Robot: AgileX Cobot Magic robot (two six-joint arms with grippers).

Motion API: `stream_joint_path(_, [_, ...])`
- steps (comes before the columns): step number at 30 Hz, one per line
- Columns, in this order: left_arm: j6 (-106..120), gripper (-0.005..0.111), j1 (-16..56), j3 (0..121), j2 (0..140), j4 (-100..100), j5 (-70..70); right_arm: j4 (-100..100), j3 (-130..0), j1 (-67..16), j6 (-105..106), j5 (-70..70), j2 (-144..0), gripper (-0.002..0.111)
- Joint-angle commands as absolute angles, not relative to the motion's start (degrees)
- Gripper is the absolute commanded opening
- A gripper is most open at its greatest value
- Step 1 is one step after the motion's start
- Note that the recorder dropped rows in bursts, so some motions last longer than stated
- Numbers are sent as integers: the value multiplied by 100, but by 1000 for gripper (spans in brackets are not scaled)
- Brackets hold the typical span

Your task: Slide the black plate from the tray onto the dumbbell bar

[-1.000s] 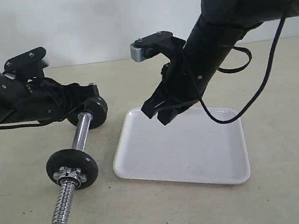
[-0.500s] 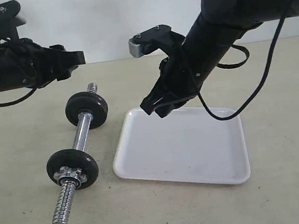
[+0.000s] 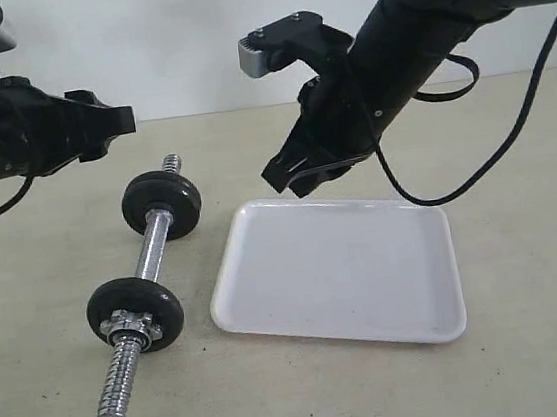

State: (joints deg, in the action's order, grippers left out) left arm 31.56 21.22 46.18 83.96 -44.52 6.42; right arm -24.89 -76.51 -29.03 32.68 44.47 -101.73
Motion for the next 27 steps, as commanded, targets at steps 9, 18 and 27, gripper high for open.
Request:
stream_joint_path(9, [3476, 40, 2124, 4069, 7211, -4415, 722, -2014, -7667, -2916, 2967, 4865, -9656, 0])
stream_joint_path(18, [3476, 30, 2124, 3340, 5771, -4415, 701, -1880, -7667, -2916, 2693, 5135, -8970, 0])
stream_joint_path(27, [3503, 27, 2124, 2815, 3868, -4415, 488, -1855, -7667, -2916, 2509, 5257, -7921, 0])
